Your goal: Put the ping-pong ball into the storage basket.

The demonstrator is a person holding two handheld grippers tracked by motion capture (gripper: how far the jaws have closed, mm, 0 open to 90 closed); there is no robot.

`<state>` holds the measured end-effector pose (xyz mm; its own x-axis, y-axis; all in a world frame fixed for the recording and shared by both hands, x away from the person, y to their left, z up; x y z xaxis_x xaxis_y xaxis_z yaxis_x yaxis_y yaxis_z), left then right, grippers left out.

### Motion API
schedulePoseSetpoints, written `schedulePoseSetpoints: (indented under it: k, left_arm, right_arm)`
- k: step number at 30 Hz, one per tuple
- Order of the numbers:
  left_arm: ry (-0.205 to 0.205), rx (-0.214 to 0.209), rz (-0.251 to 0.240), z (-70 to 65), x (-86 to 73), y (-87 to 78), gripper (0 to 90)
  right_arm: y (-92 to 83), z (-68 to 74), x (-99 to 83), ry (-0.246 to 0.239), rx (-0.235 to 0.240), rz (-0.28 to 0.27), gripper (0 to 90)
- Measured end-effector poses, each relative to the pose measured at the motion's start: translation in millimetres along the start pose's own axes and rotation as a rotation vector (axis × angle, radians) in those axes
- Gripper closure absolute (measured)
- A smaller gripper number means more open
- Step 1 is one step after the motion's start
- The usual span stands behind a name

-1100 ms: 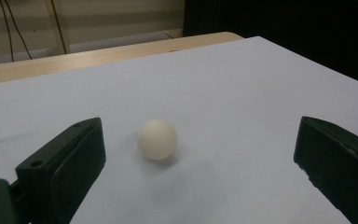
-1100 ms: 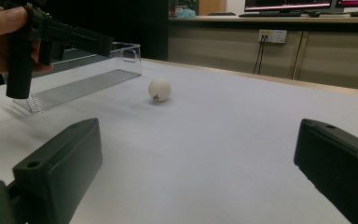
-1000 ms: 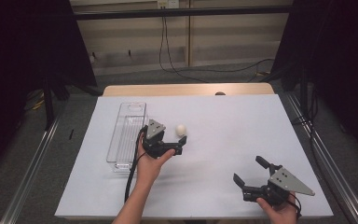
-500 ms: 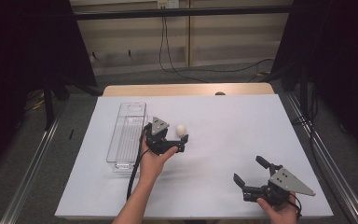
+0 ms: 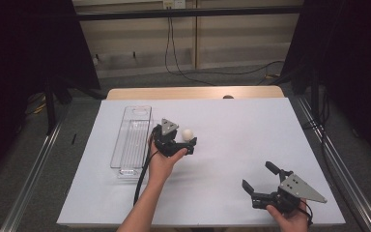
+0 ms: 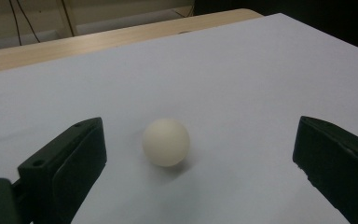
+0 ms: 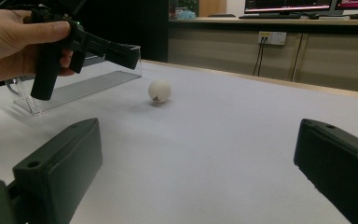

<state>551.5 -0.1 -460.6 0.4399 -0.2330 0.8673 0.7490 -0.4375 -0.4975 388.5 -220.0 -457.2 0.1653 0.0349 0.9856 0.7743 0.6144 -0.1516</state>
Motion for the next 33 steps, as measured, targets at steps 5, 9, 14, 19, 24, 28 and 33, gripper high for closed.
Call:
schedulePoseSetpoints:
  k: [5, 9, 14, 19, 24, 28, 33]
  left_arm:
    - [0.008, 0.011, 0.008, -1.1, 3.4, 4.2, 2.2]
    - [0.018, 0.005, 0.018, -3.6, 6.9, 7.7, 2.1]
    - [0.012, 0.009, 0.025, -3.9, 7.6, 11.2, 2.1]
    - [0.015, 0.021, 0.043, -4.0, 7.5, 16.2, 2.0]
    - [0.005, 0.037, 0.060, -1.6, 9.4, 21.1, 2.1]
    - [0.005, 0.042, 0.065, -1.6, 11.8, 23.7, 2.4]
    - [0.007, 0.042, 0.087, -2.1, 7.6, 28.1, 3.0]
  right_arm:
    - [-0.4, 0.0, 1.0, 0.001, -0.001, -0.003, 0.8]
    - [-0.6, -0.5, 1.2, -0.001, -0.002, -0.005, 0.8]
    - [-1.1, -0.8, 1.4, -0.005, -0.001, -0.006, 0.8]
    - [-1.5, -0.1, 1.3, -0.003, 0.004, -0.002, 0.8]
    - [-1.1, -0.2, 1.4, -0.005, 0.002, -0.004, 0.8]
    - [-1.5, -0.4, 1.4, -0.006, 0.005, -0.003, 0.8]
    - [-1.7, -0.8, 1.3, -0.002, 0.002, -0.005, 0.8]
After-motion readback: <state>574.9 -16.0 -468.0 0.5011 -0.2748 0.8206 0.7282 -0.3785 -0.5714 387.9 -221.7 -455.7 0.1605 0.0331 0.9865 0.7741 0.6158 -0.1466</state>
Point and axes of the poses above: each handheld gripper's, and its own axes: y roughly forward along the jaws, x roughly out of its top, z roughly to its left, the point moved 9 cm from there along y, roughly forward along the jaws, and after that the axes turned 9 degrees about x, right-handed, at the moved point
